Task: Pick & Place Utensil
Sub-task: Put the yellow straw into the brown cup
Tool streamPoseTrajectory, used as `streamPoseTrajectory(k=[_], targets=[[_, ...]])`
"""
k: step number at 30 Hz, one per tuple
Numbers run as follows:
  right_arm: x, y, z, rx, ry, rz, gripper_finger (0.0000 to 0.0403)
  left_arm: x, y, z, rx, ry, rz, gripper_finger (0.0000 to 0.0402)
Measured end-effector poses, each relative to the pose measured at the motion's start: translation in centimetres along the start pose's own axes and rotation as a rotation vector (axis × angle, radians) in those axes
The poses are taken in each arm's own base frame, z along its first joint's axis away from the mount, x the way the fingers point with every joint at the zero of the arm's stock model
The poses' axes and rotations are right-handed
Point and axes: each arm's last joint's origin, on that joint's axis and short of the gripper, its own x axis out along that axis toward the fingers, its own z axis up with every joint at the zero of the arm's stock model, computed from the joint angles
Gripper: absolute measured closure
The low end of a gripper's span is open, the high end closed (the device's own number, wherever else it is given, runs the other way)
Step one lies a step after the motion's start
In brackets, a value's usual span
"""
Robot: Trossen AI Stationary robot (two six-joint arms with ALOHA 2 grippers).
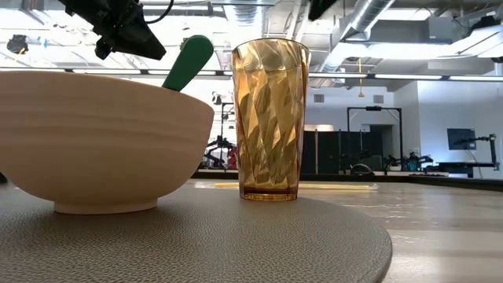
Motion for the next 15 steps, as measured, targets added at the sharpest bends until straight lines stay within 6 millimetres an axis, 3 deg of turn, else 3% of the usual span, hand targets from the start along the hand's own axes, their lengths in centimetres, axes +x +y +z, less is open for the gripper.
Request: streamPoseTrajectory(k=[3, 6, 12, 15], targets=[[0.2, -1.6, -2.3, 0.075, -0.062, -0.047, 0.0233, 0.0, 0.0, 0.0, 0.000, 0.000, 0.000, 0.0321], [1.7, -2.9, -5.0, 0.139, -0.183, -0.015, 0.0233, 0.0, 0.0, 0.0, 0.003, 0.003, 0.002, 0.0321], [7.5, -4.7, -9.9, 0.199, -0.446, 0.055, 0.0233, 0.0, 0.0, -0.1, 0.004, 0.005, 0.003, 0.0321], [10.6, -5.0, -11.3, 0.219, -0.456, 0.034, 0.0233, 0.0, 0.0, -0.1, 0.005, 0.005, 0.003, 0.0321]])
